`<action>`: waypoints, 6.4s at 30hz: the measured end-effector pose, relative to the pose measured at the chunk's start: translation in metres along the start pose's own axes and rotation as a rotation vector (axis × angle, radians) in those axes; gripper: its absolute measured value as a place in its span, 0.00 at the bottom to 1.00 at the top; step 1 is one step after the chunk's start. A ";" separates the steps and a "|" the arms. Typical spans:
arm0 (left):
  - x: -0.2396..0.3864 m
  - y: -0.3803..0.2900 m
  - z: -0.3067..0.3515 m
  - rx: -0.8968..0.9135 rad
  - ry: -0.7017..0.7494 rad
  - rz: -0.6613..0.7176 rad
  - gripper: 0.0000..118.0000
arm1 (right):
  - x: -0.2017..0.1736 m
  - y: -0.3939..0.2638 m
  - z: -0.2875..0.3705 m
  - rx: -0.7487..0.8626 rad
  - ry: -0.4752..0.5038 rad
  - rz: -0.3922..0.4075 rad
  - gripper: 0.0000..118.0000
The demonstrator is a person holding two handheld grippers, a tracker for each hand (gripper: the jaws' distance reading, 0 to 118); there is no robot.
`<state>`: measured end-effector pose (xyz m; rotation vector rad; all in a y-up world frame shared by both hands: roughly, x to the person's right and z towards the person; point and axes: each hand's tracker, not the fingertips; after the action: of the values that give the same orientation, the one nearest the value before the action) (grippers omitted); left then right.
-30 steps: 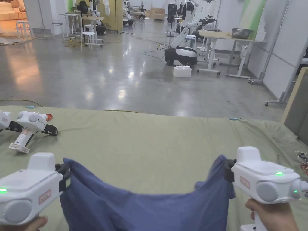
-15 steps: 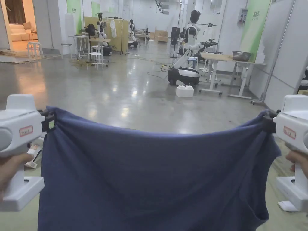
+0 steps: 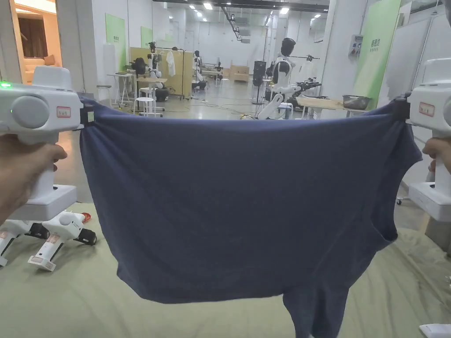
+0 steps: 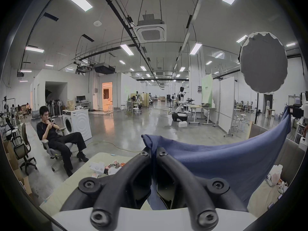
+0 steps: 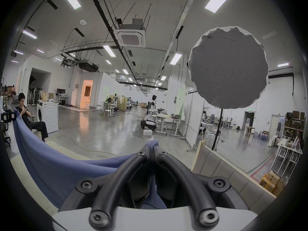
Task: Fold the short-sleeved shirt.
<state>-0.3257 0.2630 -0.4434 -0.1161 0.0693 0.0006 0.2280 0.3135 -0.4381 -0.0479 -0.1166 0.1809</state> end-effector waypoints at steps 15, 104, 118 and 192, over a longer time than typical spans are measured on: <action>0.013 -0.101 -0.007 -0.112 -0.011 0.001 0.00 | -0.018 -0.107 -0.002 -0.105 0.023 0.034 0.02; 0.054 -0.371 0.129 -0.270 0.030 0.051 0.00 | -0.167 -0.365 0.205 -0.129 0.074 -0.101 0.00; -0.019 -0.412 -0.111 -0.726 -0.061 0.126 0.26 | -0.155 -0.408 0.168 -0.277 0.082 -0.038 0.00; 0.015 -0.149 -0.008 -0.280 -0.040 -0.036 0.00 | -0.017 -0.198 -0.006 -0.283 0.059 -0.083 0.00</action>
<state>-0.3104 0.1139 -0.4351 -0.3970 0.0266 -0.0233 0.2467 0.1153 -0.4342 -0.3296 -0.0841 0.0787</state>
